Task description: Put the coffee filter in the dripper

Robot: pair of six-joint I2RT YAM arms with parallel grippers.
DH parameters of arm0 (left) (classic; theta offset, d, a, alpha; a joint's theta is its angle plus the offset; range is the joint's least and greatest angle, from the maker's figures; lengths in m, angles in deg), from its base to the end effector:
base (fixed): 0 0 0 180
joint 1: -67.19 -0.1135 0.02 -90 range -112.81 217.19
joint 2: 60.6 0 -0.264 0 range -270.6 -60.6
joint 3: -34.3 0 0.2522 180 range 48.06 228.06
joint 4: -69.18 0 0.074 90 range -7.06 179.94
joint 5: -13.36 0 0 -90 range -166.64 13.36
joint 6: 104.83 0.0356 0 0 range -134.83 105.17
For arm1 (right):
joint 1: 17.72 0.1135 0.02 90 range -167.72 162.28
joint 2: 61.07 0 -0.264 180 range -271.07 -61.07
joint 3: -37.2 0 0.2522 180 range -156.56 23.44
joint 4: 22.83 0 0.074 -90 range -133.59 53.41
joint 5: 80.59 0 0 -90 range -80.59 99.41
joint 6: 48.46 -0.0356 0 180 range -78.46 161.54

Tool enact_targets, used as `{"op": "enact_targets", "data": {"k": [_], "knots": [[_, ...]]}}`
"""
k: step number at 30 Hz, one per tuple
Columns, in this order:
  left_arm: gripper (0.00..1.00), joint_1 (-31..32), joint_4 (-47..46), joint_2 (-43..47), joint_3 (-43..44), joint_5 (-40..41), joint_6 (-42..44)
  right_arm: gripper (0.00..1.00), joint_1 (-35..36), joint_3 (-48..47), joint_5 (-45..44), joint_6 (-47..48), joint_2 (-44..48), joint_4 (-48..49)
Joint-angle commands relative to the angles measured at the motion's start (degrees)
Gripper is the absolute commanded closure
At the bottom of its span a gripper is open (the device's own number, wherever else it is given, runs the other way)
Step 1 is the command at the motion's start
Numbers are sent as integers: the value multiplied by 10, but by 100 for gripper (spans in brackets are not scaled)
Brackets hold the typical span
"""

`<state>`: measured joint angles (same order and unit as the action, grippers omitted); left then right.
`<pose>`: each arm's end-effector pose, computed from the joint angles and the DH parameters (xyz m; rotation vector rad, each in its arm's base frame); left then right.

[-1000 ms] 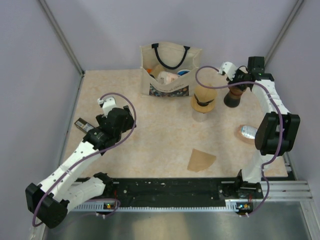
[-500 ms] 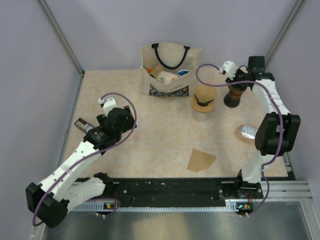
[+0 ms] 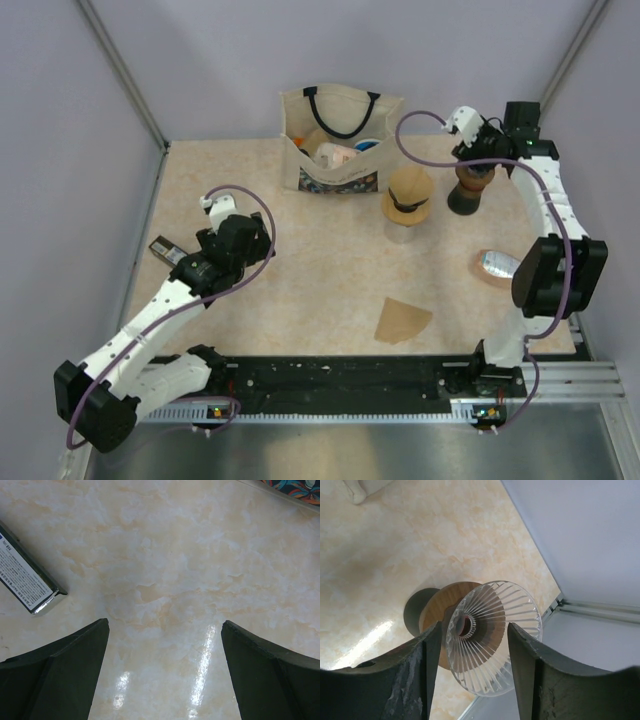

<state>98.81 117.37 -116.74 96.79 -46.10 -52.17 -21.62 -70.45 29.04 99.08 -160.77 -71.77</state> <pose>0.1811 -0.0903 0.2908 -0.3722 2.1515 -0.0606 0.3953 -0.0150 0.3381 -1.1665 1.9163 -0.1882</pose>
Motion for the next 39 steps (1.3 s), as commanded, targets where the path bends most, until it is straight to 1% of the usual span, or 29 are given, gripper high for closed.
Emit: {"op": "enact_targets", "data": {"k": [1,4,6,7,8,9,10,12,13,14,16,18,20,23,29,35,39], "knots": [[1,-2,-14,11,19,-4,5,42,6,-29,41,-34,63,23],[1,-1,-17,13,17,-9,4,36,6,-17,58,-80,93,58],[1,-2,-17,16,15,-14,3,26,6,0,62,-131,116,96],[1,-2,-17,19,14,-15,2,23,6,12,48,-172,130,124],[1,-1,-17,20,14,-16,1,13,5,22,28,-227,140,154],[1,-1,-17,22,14,-18,1,3,3,29,-20,-301,151,187],[1,-1,-18,25,13,-20,0,1,-1,31,-62,-370,159,211],[1,-1,-21,35,10,-26,-1,1,-26,25,-126,-549,163,202],[1,-2,-22,38,8,-29,0,1,-50,21,-127,-620,162,191],[1,-2,-24,42,7,-33,1,1,-79,18,-90,-677,158,181],[1,-2,-31,50,3,-39,3,1,-128,14,-22,-753,141,166],[1,-2,-34,55,-1,-44,3,1,-148,9,-4,-772,122,147],[1,-1,-37,56,-3,-46,3,1,-150,-2,-6,-768,99,128],[1,-2,-38,55,-5,-46,3,2,-150,-15,23,-764,65,118],[1,-1,-47,47,-10,-54,8,11,-149,-27,11,-746,12,115],[1,-1,-53,38,-11,-60,9,26,-147,-52,29,-749,-41,119],[1,-1,-53,35,-10,-61,10,29,-133,-57,34,-735,-49,119]]}}
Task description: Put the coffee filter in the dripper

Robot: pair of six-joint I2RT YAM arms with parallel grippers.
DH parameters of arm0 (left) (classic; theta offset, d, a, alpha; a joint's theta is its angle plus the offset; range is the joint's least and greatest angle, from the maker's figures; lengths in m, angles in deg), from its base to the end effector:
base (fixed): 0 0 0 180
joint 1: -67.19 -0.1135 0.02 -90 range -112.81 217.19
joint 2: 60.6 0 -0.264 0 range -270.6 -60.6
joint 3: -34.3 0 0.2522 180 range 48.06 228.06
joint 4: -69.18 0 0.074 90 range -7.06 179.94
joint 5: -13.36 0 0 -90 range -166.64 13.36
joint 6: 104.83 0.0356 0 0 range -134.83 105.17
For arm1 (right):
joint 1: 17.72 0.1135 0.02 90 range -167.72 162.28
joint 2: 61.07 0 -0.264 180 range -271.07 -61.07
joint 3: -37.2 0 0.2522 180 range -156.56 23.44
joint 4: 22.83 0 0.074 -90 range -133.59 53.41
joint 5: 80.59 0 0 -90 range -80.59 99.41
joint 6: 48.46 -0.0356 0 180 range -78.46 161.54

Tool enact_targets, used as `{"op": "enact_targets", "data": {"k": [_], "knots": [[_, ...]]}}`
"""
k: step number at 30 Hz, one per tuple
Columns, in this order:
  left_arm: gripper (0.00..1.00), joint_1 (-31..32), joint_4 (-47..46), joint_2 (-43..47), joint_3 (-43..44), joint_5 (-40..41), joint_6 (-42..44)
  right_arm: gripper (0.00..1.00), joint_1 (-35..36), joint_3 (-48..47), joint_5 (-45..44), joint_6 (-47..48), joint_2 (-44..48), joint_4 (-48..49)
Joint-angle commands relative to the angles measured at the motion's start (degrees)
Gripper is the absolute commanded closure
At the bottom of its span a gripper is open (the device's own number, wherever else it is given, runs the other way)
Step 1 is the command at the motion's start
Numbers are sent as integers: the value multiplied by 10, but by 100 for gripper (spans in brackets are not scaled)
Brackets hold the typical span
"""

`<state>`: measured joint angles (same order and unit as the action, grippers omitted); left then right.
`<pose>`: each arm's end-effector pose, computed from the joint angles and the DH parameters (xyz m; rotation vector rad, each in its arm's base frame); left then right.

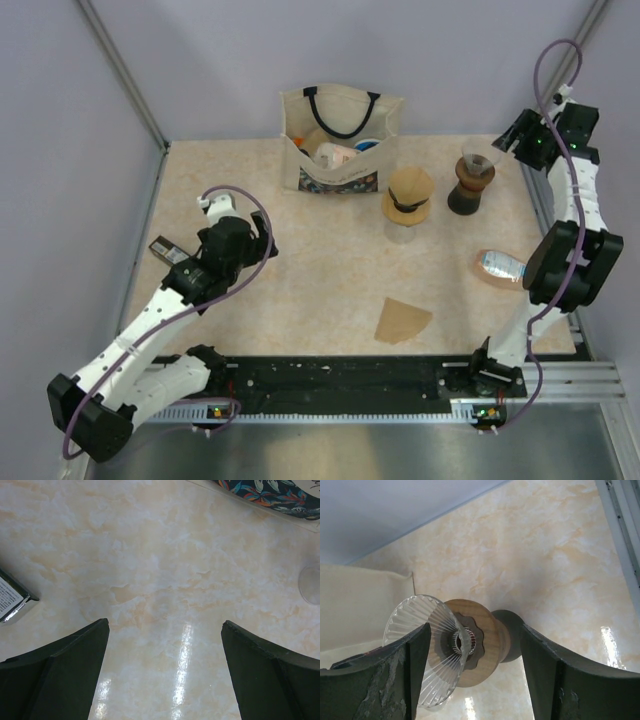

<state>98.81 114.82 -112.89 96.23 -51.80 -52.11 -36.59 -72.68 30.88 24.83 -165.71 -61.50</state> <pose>0.1723 -0.0885 0.3021 -0.3437 2.1142 -0.2270 0.4085 -0.1259 0.3329 0.4421 2.0862 0.3806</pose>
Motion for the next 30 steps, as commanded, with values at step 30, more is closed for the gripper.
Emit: {"op": "enact_targets", "data": {"k": [30], "knots": [[1,-1,-21,2,-27,8,11,68,67,-52,-80,49,-30,-54]]}}
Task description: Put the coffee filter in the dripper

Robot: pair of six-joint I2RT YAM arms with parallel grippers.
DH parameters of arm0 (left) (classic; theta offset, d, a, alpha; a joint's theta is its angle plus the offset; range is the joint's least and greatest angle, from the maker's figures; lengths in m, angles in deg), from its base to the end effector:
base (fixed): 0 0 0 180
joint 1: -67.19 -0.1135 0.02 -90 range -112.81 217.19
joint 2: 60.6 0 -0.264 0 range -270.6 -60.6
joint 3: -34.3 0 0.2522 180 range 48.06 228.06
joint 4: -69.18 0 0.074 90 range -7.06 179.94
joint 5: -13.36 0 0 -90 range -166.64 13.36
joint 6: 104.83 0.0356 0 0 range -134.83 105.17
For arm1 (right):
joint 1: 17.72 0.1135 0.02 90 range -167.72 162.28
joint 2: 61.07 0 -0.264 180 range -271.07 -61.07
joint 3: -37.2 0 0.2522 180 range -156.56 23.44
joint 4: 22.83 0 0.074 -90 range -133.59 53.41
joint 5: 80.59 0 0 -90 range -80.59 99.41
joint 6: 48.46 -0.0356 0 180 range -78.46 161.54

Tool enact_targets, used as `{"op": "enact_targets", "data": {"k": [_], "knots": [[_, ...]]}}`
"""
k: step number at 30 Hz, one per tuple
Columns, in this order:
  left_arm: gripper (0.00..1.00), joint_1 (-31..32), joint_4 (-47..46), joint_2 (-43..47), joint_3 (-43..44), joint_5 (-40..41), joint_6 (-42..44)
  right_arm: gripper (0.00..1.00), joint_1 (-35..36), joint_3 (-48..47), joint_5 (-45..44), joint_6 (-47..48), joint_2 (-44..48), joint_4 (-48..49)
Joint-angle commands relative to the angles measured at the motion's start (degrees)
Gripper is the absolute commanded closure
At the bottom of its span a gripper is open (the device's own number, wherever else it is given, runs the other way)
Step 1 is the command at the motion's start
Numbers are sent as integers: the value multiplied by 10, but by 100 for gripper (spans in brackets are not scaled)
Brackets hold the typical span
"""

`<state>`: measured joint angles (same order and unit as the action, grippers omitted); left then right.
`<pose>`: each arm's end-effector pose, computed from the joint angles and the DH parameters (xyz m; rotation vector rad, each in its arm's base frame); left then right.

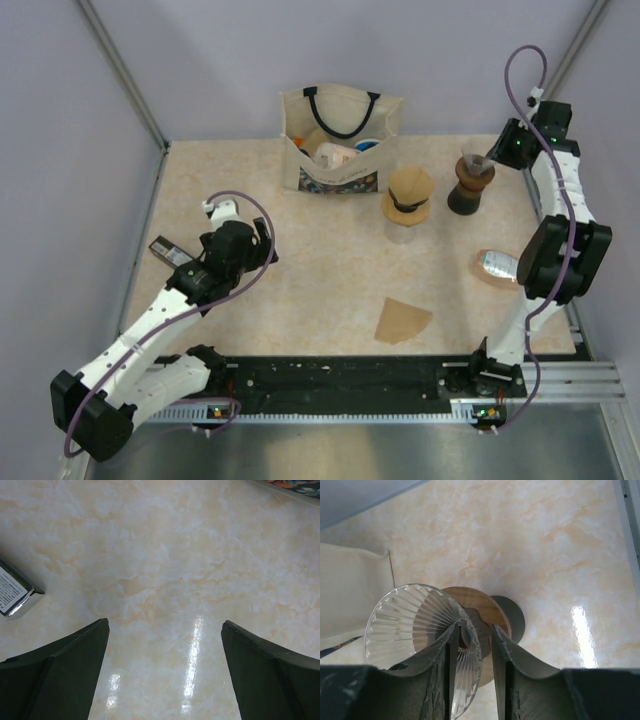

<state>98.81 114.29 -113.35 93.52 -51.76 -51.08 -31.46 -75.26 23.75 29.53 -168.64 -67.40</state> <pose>0.1729 -0.0889 0.2857 -0.3172 2.1557 -0.1851 0.4241 -0.0946 0.3174 0.3713 2.2204 0.2667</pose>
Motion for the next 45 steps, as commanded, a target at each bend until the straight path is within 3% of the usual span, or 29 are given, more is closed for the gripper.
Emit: {"op": "enact_targets", "data": {"k": [1,13,15,20,30,45], "knots": [[1,-2,-16,6,1,8,0,73,17,-26,-12,2,-1,5],[1,-1,-14,2,-4,24,6,92,20,-25,-43,6,-3,-19],[1,-1,-16,2,-4,24,7,100,20,-22,-53,7,-4,-26],[1,-2,-16,6,-7,25,9,100,20,-13,-56,17,-19,-41],[1,-1,-19,12,-15,32,12,100,20,33,-160,54,-43,-77],[1,-1,-20,24,-19,33,13,100,20,104,-141,59,-80,-67]]}}
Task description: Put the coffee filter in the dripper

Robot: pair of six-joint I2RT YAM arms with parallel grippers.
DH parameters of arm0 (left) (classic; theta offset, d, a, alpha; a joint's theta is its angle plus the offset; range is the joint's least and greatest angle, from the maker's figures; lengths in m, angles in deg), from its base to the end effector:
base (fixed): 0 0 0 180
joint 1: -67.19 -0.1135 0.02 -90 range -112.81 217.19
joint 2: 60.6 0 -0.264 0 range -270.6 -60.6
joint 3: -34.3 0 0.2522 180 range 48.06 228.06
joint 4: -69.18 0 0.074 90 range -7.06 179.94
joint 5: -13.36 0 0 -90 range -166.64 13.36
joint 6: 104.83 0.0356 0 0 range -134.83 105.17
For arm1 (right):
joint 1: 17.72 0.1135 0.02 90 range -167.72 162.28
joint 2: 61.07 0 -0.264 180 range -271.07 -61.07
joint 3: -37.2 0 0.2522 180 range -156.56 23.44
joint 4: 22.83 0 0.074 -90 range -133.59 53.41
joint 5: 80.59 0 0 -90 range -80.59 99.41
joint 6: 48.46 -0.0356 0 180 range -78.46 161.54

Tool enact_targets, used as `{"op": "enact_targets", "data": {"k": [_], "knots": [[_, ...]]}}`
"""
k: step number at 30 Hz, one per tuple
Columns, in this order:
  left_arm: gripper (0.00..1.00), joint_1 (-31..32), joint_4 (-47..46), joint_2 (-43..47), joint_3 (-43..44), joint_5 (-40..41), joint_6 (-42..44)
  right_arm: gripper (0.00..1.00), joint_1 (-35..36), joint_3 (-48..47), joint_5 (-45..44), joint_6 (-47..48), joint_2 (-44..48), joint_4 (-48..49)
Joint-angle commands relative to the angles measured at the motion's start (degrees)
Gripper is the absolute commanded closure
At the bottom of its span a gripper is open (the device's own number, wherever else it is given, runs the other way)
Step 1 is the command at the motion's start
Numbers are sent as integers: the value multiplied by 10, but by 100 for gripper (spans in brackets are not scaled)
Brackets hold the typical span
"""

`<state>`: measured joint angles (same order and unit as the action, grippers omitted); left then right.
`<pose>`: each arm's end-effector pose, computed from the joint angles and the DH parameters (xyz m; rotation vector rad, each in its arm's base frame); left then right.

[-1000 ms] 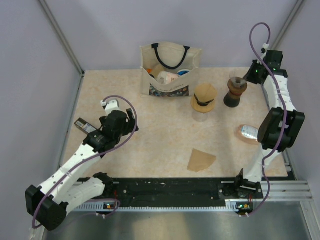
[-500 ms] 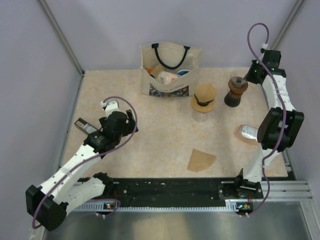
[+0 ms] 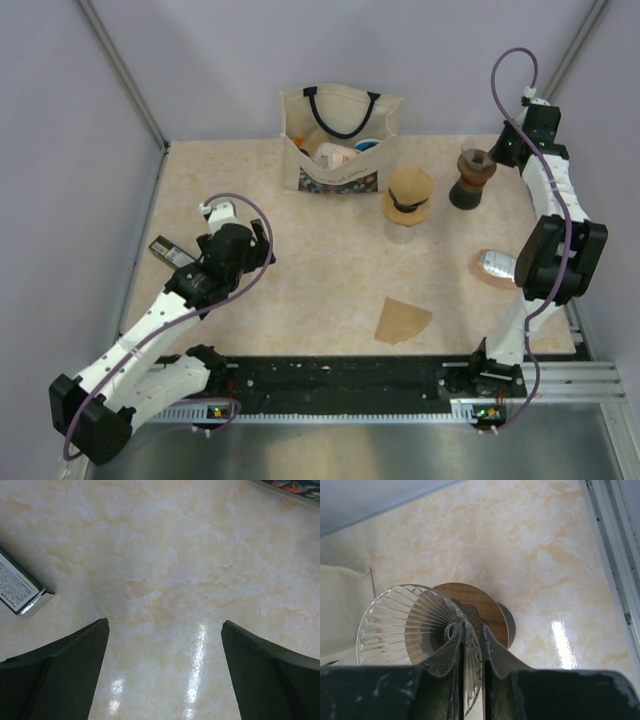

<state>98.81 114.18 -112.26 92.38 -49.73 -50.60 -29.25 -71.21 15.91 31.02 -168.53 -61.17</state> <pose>0.1698 -0.0856 0.2828 -0.3253 2.1395 -0.1463 0.4302 -0.0837 0.3031 0.3634 2.1910 0.1164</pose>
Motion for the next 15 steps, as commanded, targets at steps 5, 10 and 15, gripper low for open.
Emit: {"op": "enact_targets", "data": {"k": [5,10,15], "knots": [[1,-1,-19,12,-7,13,8,100,-2,69,-118,51,-96,-152],[1,-1,-20,12,-6,13,9,100,0,78,-132,60,-115,-164],[1,-2,-16,14,-5,16,10,100,15,57,-179,71,-142,-190]]}}
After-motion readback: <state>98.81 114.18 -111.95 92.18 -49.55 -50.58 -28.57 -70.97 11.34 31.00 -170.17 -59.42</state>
